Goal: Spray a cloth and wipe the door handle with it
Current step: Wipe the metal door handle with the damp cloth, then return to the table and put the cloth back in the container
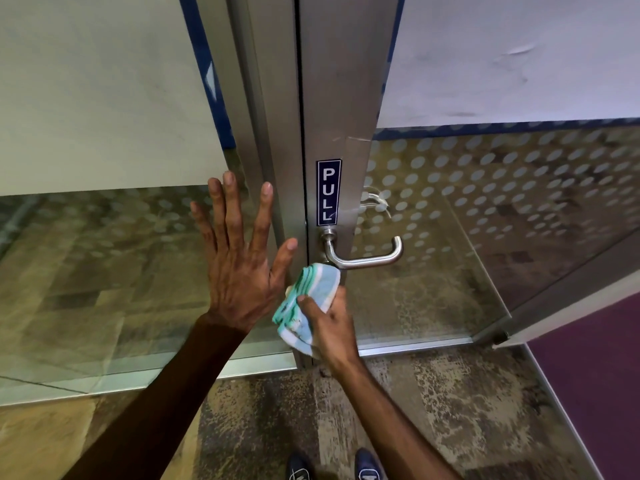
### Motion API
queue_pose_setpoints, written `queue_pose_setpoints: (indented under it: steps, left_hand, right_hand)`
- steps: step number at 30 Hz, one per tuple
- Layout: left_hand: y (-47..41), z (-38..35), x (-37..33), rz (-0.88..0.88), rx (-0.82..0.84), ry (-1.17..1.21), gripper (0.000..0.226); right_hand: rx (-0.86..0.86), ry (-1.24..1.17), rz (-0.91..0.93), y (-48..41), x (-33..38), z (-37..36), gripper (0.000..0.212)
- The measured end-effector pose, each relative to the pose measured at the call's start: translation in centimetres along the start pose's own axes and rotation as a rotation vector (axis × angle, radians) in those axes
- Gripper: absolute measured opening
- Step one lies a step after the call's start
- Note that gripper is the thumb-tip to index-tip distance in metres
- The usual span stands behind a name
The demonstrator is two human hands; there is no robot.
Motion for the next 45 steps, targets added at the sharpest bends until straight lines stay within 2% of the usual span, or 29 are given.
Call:
queue_pose_setpoints:
  steps: [3,7,10,13,15,17,20,21,24,26,28,31,34,36,37,39,41,45]
  left_hand:
    - [0.3,0.6,0.4,-0.001,0.012,0.019,0.069]
    - [1.1,1.8,0.9,0.014,0.033,0.057,0.069]
    - [2.0,3.0,1.4,0.05,0.068,0.064,0.069]
    - [3.1,4.3,1.1,0.092,0.128,0.08,0.071]
    - [3.8,5.1,0.7,0.15,0.189,0.155,0.074]
    - [4.7,5.5,0.5,0.283,0.286,0.285,0.078]
    - [7.0,5.7,0.4,0.575,0.468,0.533,0.087]
    - [7.8,5.8,0.4,0.675,0.518,0.611,0.085]
    - [10.5,6.0,0.9,0.998,0.56,0.885,0.057]
    - [12.2,6.0,1.4,1.192,0.558,0.992,0.039]
    - [13.2,6.6,1.8,1.315,0.484,1.057,0.034]
    - [14.4,8.4,2.4,1.404,0.321,1.032,0.039]
    - [15.3,10.1,2.1,1.389,0.272,0.869,0.024]
    - [15.5,12.1,2.0,1.308,0.179,0.676,0.022]
    - [15.4,13.5,1.8,1.251,0.123,0.566,0.034]
    - [15.3,16.2,0.9,1.146,0.087,0.349,0.063]
    - [15.1,18.4,-0.4,1.041,0.088,0.154,0.079]
    - [14.7,21.3,-3.3,0.895,0.077,-0.12,0.081]
  right_hand:
    - [0.085,-0.013,-0.002,1.0,0.6,2.1,0.032]
    - [0.243,-0.2,-0.158,2.5,1.2,4.3,0.039]
    - [0.229,-0.272,-0.21,3.3,1.9,5.7,0.049]
    - [0.296,-0.415,-0.304,4.5,2.8,5.6,0.046]
    - [0.393,-0.523,-0.395,5.9,3.5,4.8,0.063]
    - [0.51,-0.598,-0.426,7.2,4.7,4.0,0.081]
    - [0.661,-0.64,-0.459,8.6,5.9,2.9,0.095]
    - [0.674,-0.644,-0.456,8.8,6.1,2.7,0.102]
    - [0.673,-0.654,-0.395,8.8,7.3,2.0,0.122]
    - [0.725,-0.629,-0.356,8.9,8.0,1.4,0.116]
    - [0.769,-0.556,-0.319,9.0,8.3,1.1,0.104]
    - [0.807,-0.295,-0.167,9.6,9.0,0.0,0.08]
    - [0.717,-0.079,0.01,9.4,9.6,-0.9,0.062]
    - [0.717,0.116,0.226,9.7,10.6,-1.5,0.053]
    - [0.717,0.235,0.394,10.0,11.4,-1.7,0.048]
    - [0.685,0.465,0.761,11.2,12.7,-1.9,0.056]
    - [0.709,0.653,1.055,12.8,13.0,-2.1,0.073]
    - [0.808,0.83,1.395,14.9,12.3,-2.1,0.096]
Point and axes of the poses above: each hand's wrist, its own y-axis away from the middle knuckle, its own z-axis out of the back of the hand, x = y × z, the point moved 7 cm from there along -y, towards the middle knuckle, and after that the axes turned 8 degrees about -x, right-handed, at the moved point
